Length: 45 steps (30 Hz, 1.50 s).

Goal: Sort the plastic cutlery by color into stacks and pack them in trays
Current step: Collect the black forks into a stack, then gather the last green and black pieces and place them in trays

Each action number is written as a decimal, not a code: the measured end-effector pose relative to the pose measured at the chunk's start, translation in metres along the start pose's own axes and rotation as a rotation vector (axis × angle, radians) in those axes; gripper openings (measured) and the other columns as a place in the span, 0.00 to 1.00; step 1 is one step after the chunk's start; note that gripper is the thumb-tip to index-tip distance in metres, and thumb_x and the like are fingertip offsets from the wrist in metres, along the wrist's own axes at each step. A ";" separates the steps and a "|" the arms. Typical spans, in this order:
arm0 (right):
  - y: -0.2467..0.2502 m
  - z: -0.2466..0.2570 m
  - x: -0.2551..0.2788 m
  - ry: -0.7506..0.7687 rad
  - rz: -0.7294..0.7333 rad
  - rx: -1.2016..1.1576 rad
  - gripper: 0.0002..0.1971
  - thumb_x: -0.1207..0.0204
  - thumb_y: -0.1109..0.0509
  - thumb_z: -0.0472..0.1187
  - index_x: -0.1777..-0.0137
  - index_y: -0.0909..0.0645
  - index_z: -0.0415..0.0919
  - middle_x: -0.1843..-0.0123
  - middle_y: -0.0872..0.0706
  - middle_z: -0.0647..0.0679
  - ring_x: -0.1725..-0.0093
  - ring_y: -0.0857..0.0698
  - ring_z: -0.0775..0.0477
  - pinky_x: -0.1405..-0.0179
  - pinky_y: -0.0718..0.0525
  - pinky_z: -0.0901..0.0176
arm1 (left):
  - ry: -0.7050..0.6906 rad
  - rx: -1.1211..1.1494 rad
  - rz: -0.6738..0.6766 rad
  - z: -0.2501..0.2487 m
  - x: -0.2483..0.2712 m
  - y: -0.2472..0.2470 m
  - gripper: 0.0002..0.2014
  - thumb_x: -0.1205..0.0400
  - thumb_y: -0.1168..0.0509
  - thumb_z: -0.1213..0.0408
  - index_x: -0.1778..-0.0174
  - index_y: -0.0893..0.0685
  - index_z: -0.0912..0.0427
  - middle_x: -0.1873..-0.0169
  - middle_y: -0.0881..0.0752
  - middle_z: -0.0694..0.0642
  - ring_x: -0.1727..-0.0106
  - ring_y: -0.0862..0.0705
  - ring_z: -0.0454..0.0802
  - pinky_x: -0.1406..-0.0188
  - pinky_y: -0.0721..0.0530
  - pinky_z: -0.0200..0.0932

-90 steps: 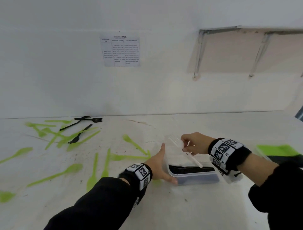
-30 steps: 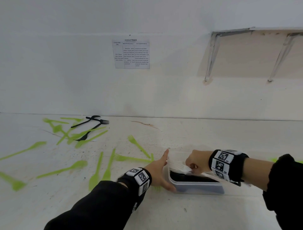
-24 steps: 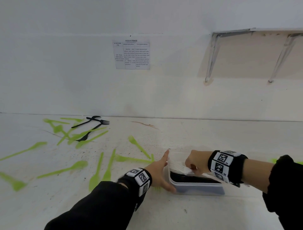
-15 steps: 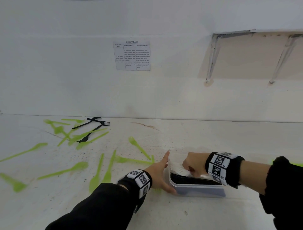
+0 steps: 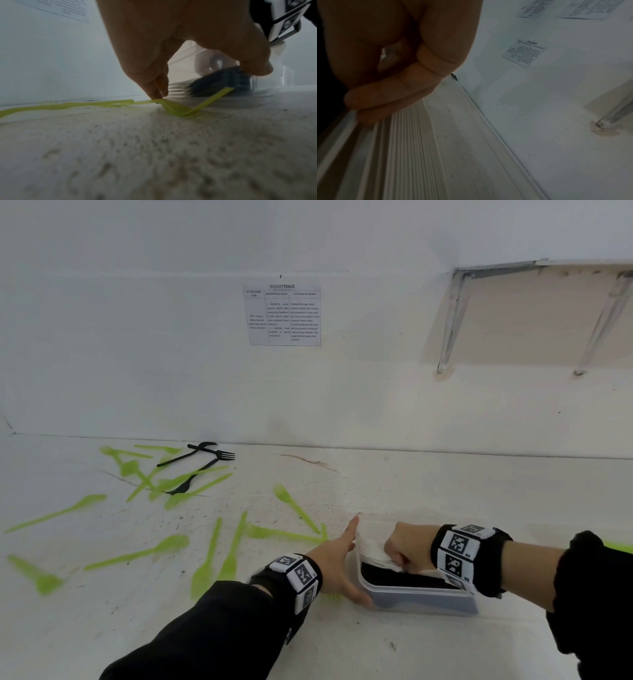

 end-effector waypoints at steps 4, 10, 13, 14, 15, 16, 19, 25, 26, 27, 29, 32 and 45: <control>0.005 -0.006 0.003 -0.011 0.000 -0.156 0.11 0.25 0.32 0.32 0.45 0.15 0.33 0.54 0.13 0.45 0.54 0.20 0.49 0.65 0.29 0.78 | -0.007 0.009 -0.005 -0.002 0.002 0.000 0.70 0.39 0.18 0.51 0.23 0.74 0.40 0.21 0.34 0.48 0.21 0.35 0.46 0.23 0.33 0.47; 0.006 -0.013 0.012 -0.031 0.032 -0.246 0.17 0.27 0.27 0.39 0.38 0.17 0.40 0.42 0.13 0.47 0.49 0.16 0.53 0.53 0.23 0.74 | -0.007 0.019 0.003 -0.005 0.003 0.000 0.70 0.38 0.18 0.52 0.22 0.74 0.43 0.20 0.35 0.48 0.20 0.38 0.45 0.22 0.36 0.45; 0.008 -0.018 0.016 -0.090 0.057 -0.268 0.27 0.35 0.20 0.48 0.37 0.22 0.42 0.46 0.17 0.50 0.61 0.23 0.58 0.62 0.26 0.72 | -0.007 0.014 0.001 -0.005 0.004 0.001 0.69 0.37 0.18 0.53 0.22 0.74 0.44 0.21 0.35 0.48 0.20 0.37 0.45 0.22 0.36 0.45; 0.004 -0.017 0.017 -0.103 0.093 -0.223 0.31 0.36 0.19 0.49 0.35 0.25 0.42 0.42 0.18 0.48 0.58 0.24 0.55 0.59 0.26 0.68 | -0.006 0.013 0.002 -0.006 0.004 0.000 0.70 0.38 0.18 0.53 0.22 0.74 0.44 0.21 0.34 0.48 0.21 0.37 0.45 0.22 0.35 0.45; 0.000 -0.015 0.017 -0.107 0.128 -0.163 0.34 0.37 0.19 0.50 0.34 0.28 0.41 0.39 0.21 0.46 0.54 0.26 0.52 0.55 0.27 0.64 | -0.005 0.012 0.004 -0.006 0.004 0.000 0.70 0.38 0.18 0.53 0.22 0.74 0.43 0.21 0.34 0.48 0.21 0.36 0.45 0.23 0.35 0.44; -0.003 -0.012 0.016 -0.104 0.146 -0.114 0.36 0.38 0.19 0.50 0.33 0.30 0.40 0.38 0.23 0.44 0.51 0.27 0.50 0.53 0.28 0.61 | -0.005 0.008 0.006 -0.006 0.004 0.000 0.70 0.37 0.18 0.53 0.22 0.75 0.44 0.22 0.33 0.48 0.22 0.34 0.46 0.24 0.34 0.44; -0.001 -0.007 0.013 -0.099 0.140 -0.064 0.35 0.37 0.19 0.49 0.35 0.31 0.39 0.38 0.25 0.42 0.50 0.29 0.48 0.52 0.27 0.58 | -0.008 -0.004 0.008 -0.007 0.004 0.000 0.69 0.36 0.19 0.55 0.22 0.74 0.45 0.22 0.33 0.47 0.22 0.33 0.47 0.24 0.33 0.43; 0.000 -0.015 0.016 -0.169 0.127 0.060 0.37 0.36 0.19 0.47 0.32 0.34 0.37 0.32 0.30 0.41 0.41 0.23 0.42 0.41 0.23 0.51 | -0.019 0.018 -0.003 -0.009 0.006 0.001 0.67 0.35 0.19 0.58 0.21 0.73 0.46 0.23 0.31 0.46 0.24 0.31 0.45 0.31 0.33 0.35; -0.001 -0.017 0.016 -0.185 0.128 0.074 0.40 0.36 0.19 0.47 0.29 0.35 0.35 0.31 0.31 0.40 0.36 0.23 0.40 0.39 0.23 0.50 | -0.019 0.021 -0.002 -0.009 0.006 0.001 0.68 0.35 0.19 0.58 0.21 0.73 0.46 0.23 0.31 0.46 0.24 0.31 0.44 0.31 0.33 0.34; -0.001 -0.017 0.015 -0.196 0.121 0.076 0.41 0.36 0.19 0.47 0.28 0.37 0.34 0.31 0.31 0.40 0.34 0.24 0.38 0.37 0.24 0.49 | -0.017 0.023 -0.001 -0.009 0.006 0.001 0.68 0.35 0.19 0.57 0.21 0.73 0.45 0.22 0.32 0.45 0.23 0.32 0.44 0.31 0.33 0.35; 0.000 -0.014 0.013 -0.203 0.109 0.077 0.42 0.35 0.20 0.47 0.26 0.37 0.34 0.29 0.32 0.39 0.31 0.25 0.37 0.35 0.25 0.47 | -0.010 0.028 0.000 -0.008 0.005 0.001 0.68 0.36 0.18 0.56 0.22 0.73 0.44 0.22 0.33 0.46 0.23 0.33 0.45 0.29 0.33 0.36; 0.003 -0.013 0.010 -0.196 0.099 0.068 0.42 0.35 0.20 0.48 0.26 0.36 0.33 0.29 0.32 0.39 0.31 0.26 0.38 0.35 0.25 0.49 | 0.000 0.012 0.003 -0.007 0.006 0.001 0.68 0.35 0.19 0.56 0.22 0.74 0.45 0.22 0.33 0.48 0.23 0.33 0.46 0.29 0.34 0.37; 0.016 -0.009 0.005 -0.211 0.069 -0.090 0.43 0.31 0.24 0.54 0.21 0.41 0.45 0.26 0.27 0.46 0.27 0.27 0.46 0.28 0.28 0.54 | 0.038 -0.062 0.014 -0.008 0.008 0.001 0.69 0.35 0.19 0.55 0.23 0.76 0.47 0.21 0.35 0.53 0.21 0.35 0.53 0.23 0.35 0.49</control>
Point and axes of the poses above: each hand's wrist, its own x-axis away from the middle knuckle, its own y-axis out of the back of the hand, z = x × y, the point moved 9 cm from there along -x, towards the middle knuckle
